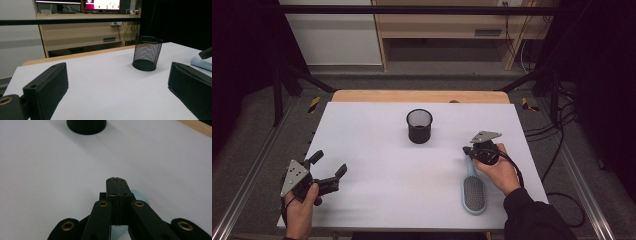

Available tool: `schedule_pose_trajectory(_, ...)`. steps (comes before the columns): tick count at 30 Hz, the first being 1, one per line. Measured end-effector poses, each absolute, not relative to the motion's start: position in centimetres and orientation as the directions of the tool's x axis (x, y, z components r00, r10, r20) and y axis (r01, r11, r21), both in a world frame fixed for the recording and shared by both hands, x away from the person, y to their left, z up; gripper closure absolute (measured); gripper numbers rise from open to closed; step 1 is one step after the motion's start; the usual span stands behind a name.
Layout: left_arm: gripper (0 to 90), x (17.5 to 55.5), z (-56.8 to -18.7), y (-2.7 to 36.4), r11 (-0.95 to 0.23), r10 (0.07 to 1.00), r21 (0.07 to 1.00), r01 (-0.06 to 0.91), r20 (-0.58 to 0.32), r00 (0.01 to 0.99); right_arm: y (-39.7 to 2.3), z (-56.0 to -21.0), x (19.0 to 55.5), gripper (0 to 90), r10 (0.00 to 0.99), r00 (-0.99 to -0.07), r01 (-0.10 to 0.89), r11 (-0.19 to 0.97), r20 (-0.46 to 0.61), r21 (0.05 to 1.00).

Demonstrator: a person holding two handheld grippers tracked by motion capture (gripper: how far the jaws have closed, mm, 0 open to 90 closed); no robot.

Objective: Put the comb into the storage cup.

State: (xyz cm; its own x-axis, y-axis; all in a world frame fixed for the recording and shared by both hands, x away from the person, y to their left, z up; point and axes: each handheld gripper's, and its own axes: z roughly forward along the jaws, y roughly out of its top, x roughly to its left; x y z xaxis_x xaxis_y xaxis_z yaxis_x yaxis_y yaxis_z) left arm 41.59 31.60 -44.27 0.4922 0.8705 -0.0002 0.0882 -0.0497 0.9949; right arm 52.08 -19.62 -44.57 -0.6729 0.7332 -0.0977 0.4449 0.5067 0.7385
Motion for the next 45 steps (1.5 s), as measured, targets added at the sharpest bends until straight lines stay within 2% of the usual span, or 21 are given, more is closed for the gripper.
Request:
schedule_pose_trajectory(4,2.8,41.7,-44.1,31.6,-0.061,0.872,0.995,0.082,0.013,0.489,-18.9,-45.3,52.1,90.0,0.715,-0.686,0.457,0.567,-0.133,0.686)
schedule_pose_trajectory(14,2.8,41.6,-44.2,31.4,-0.074,0.861,0.994,0.084,0.021,0.507,-19.2,-45.6,52.3,90.0,0.721,-0.672,0.471,0.594,-0.171,0.652)
schedule_pose_trajectory(21,2.8,41.5,-44.2,31.3,-0.079,0.859,0.993,0.084,0.025,0.511,-19.6,-46.1,52.5,90.0,0.726,-0.658,0.510,0.625,-0.200,0.591)
schedule_pose_trajectory(35,2.8,41.5,-44.5,31.6,-0.072,0.875,0.991,0.112,0.009,0.483,-24.3,-45.8,51.0,90.0,0.809,-0.570,0.610,0.531,-0.140,0.588)
schedule_pose_trajectory(45,2.8,41.5,-44.7,31.4,-0.096,0.871,0.986,0.137,0.016,0.490,-26.7,-46.0,48.6,90.0,0.823,-0.558,0.636,0.505,-0.105,0.583)
